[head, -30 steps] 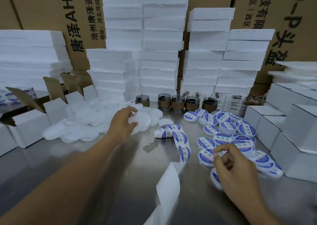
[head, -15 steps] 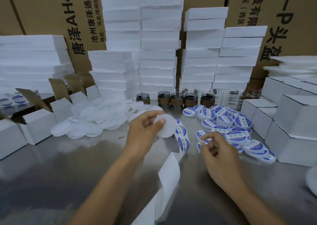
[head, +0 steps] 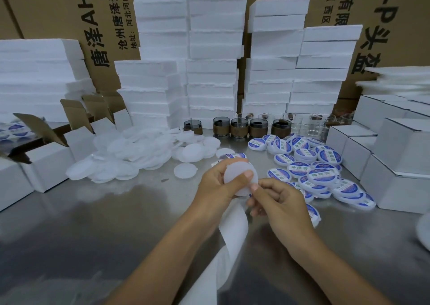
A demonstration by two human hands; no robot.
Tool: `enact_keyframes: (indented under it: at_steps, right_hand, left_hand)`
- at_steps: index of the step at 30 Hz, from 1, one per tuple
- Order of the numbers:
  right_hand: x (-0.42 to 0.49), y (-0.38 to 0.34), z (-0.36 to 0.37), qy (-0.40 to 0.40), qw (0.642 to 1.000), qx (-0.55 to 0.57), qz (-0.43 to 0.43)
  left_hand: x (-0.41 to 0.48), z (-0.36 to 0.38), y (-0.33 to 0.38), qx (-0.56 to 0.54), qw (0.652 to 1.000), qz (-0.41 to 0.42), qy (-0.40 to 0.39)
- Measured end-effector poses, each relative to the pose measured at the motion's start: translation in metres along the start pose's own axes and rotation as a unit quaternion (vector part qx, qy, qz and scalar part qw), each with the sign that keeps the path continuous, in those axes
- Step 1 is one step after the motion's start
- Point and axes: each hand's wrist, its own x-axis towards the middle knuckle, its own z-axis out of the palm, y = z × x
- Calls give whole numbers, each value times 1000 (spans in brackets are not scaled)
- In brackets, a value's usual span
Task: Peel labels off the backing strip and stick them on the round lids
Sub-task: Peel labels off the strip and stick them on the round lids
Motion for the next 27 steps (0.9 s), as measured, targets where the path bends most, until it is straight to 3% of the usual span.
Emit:
enact_keyframes:
  at_steps: [3, 6, 10, 13, 15, 18, 20, 23, 27]
  right_hand:
    - [1, 0, 1, -7, 1000, -13, 4]
    - [4, 5, -3, 58, 993, -93, -33]
    - [9, 13, -11, 119, 905, -394, -107]
    - [17, 15, -10, 93, 848, -509, -115]
    - [21, 16, -8, 65, 832, -544, -88]
    - [23, 20, -9, 5, 839, -540, -60]
    - [22, 20, -10, -15, 869, -490, -63]
    - [20, 18, -11, 0, 941, -328, -78]
    - [18, 12, -10, 29, 969, -231, -88]
  left_hand:
    - [2, 0, -2, 22, 1000, 15, 5]
    - [6, -4, -2, 2, 999, 29, 36]
    - [10, -12, -2, -63, 994, -14, 93]
    - [13, -14, -3, -96, 989, -44, 102]
    - [14, -15, -5, -94, 989, -52, 104]
    - [15, -14, -7, -81, 989, -54, 109]
    - [14, -14, -8, -80, 989, -59, 110]
    - [15, -15, -8, -88, 987, -74, 115]
    - [16, -18, -8, -84, 986, -65, 131]
